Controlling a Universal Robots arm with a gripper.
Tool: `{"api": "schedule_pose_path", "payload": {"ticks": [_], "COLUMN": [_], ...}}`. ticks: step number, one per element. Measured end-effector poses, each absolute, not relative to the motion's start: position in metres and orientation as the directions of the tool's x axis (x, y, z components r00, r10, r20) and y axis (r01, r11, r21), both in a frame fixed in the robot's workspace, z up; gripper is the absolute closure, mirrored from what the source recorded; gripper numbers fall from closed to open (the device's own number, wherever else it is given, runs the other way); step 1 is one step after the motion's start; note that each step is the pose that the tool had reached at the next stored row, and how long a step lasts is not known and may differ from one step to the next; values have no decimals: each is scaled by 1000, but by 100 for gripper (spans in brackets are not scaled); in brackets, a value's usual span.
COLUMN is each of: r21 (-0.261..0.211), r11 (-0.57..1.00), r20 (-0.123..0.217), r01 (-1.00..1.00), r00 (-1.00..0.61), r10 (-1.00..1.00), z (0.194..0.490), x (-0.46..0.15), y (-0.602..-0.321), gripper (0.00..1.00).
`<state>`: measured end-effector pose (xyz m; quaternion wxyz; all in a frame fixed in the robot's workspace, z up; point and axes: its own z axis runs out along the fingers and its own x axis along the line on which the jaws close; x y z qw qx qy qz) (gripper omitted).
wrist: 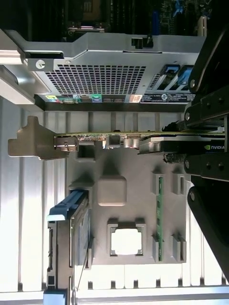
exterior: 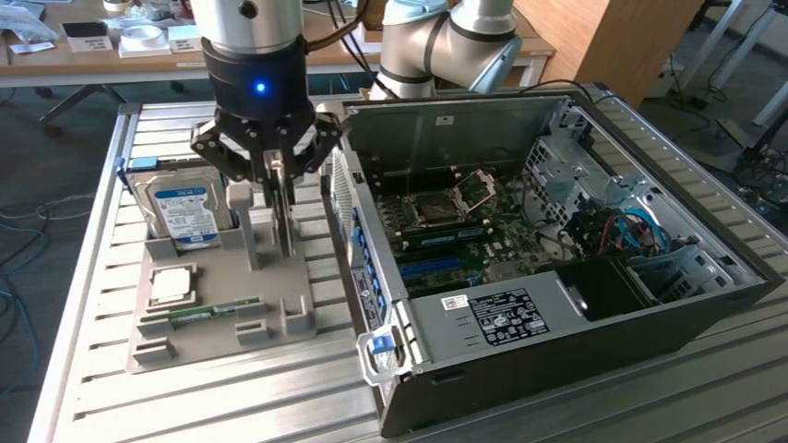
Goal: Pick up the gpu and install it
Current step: 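Pick up the gpu and move the gpu toward the slot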
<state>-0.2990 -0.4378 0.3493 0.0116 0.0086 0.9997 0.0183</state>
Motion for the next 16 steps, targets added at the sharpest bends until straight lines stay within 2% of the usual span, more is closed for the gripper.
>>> {"api": "schedule_pose_path", "payload": {"ticks": [16], "r21": [37], "r11": [999], "r20": [-23], "r01": [17], "r00": [-1000], "r10": [17], "z": [394], "x": [-299], "y": [-438], "gripper": [73]}}
